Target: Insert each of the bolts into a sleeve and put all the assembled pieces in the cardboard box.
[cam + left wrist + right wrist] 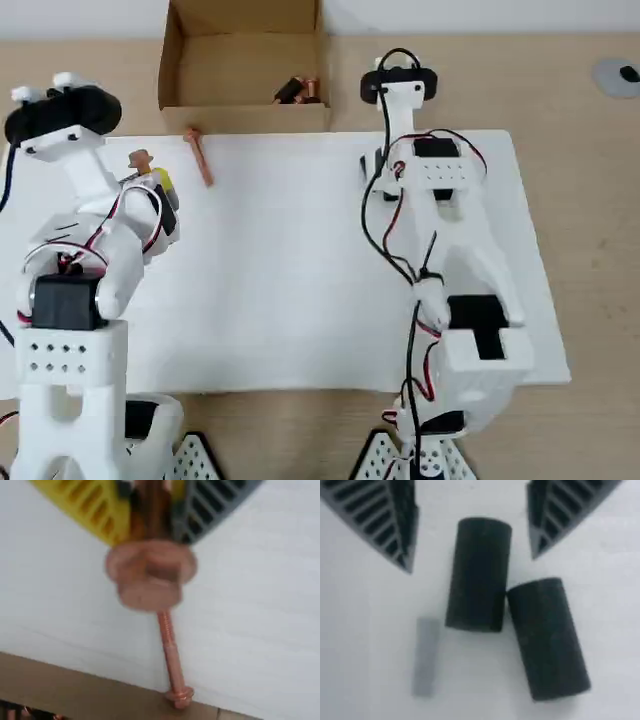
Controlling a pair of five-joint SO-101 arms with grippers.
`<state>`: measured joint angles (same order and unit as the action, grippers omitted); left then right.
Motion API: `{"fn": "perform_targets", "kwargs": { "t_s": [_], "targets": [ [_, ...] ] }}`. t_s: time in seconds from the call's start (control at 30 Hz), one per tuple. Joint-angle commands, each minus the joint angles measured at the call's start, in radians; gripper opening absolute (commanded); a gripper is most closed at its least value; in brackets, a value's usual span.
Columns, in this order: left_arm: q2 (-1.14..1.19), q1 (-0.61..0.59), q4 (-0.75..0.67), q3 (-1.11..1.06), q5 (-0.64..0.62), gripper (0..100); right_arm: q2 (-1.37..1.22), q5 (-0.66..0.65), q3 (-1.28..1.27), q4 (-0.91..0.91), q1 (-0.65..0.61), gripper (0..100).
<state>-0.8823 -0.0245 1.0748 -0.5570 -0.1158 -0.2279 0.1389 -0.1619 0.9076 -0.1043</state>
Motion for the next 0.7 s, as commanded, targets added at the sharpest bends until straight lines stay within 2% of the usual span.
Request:
{"fn": "perform_targets", "kwargs": {
  "t_s": [0.0,0.67],
  "targets": [
    [-0.030,0.011,-0.020,-0.002,0.011,0,-0.005,0.000,0.084,0.017,0.012,18.9],
    [-0.031,0.009,-0.018,-0.020,0.011,0,-0.266,0.000,0.367,0.207,0.016,18.9]
  ]
}}
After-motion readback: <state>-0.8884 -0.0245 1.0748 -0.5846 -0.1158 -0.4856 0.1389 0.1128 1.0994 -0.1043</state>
